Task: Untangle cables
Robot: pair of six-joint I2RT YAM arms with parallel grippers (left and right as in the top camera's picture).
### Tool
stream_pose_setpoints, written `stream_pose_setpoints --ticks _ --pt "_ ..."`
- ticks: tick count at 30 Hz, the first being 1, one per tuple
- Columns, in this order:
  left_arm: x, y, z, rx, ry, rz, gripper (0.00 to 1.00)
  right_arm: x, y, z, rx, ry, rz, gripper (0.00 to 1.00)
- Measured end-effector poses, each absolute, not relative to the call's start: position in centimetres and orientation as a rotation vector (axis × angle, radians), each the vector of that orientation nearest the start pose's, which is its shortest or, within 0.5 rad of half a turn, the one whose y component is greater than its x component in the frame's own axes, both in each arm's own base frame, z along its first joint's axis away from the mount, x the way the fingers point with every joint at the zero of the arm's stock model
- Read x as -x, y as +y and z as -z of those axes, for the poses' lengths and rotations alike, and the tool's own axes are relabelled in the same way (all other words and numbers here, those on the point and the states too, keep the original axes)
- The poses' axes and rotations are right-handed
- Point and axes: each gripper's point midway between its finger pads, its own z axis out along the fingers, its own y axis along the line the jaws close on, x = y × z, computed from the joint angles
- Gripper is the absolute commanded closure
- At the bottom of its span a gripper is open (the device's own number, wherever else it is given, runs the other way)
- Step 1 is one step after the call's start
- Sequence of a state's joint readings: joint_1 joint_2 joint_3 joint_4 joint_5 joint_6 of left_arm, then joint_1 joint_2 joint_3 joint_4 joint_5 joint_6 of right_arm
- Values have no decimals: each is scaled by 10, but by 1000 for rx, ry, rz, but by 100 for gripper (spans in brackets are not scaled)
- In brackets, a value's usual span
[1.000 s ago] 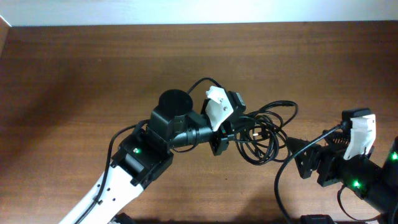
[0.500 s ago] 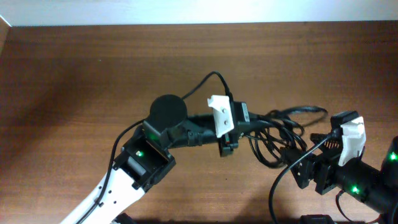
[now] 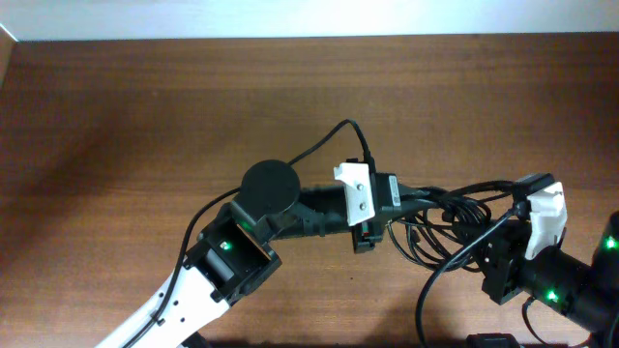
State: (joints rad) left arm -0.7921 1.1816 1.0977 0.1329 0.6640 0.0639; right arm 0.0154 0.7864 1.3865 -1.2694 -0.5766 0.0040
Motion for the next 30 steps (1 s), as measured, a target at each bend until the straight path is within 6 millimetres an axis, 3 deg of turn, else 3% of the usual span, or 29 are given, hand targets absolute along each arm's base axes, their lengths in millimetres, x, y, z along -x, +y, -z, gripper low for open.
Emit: stream_pose_setpoints --ticks 5,12,19,22,30 --pt "-211 -339 -377 -1081 1378 974 93 -174 94 -350 313 2179 -635 96" --pt "-239 -312 -317 -989 1726 757 73 -182 90 -356 311 2149 -598 96" --pt "-238 -294 -281 -991 1905 668 62 -188 90 -364 317 2104 -585 96" --pt "-235 -292 -276 -996 1929 665 1 -188 90 -364 316 2105 -585 96" --pt "-223 -299 -278 -1045 1915 752 1 -189 87 -363 305 2112 -565 96"
